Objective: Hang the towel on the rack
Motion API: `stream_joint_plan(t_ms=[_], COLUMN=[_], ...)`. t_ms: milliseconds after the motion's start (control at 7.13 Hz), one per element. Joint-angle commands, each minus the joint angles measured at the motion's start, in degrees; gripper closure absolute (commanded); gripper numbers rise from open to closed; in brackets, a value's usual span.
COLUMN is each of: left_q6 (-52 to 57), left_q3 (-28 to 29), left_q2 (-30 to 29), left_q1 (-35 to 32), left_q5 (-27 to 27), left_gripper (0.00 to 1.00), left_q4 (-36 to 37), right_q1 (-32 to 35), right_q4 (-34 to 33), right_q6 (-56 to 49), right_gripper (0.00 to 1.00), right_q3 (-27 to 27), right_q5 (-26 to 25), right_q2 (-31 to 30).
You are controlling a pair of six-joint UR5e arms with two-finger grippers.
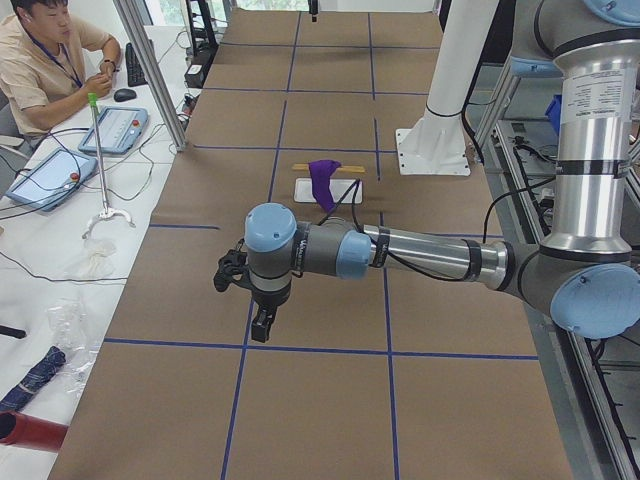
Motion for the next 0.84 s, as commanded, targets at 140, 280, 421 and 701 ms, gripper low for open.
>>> stream_joint_plan(t_ms=[140, 280, 421, 701], left_q6=[0.07, 0.07, 0.07, 0.16], left_q3=[1.01, 1.18, 0.92, 0.92], left_q2=[0.43, 0.43, 0.43, 0.52], left_q1=[2.73, 3.08, 3.26, 3.35], left_q5=[-0.42, -0.42, -0.6, -0.6], left_gripper=[0.0, 0.0, 0.0, 0.0], left_q4=[-2.92, -3.03, -2.94, -3.28], right_q1=[0.45, 0.81, 1.59, 1.6], right_q4=[-6.66, -8.97, -9.08, -8.99], right_q6=[-0.96, -2.79, -3.33, -3.6], right_gripper=[0.0, 0.0, 0.0, 0.0], right_q3=[-0.07, -0.16, 0.45, -0.24], right_q5=[-0.44, -1.4, -1.58, -1.49], right_q2=[3.81, 4.89, 4.99, 5.25])
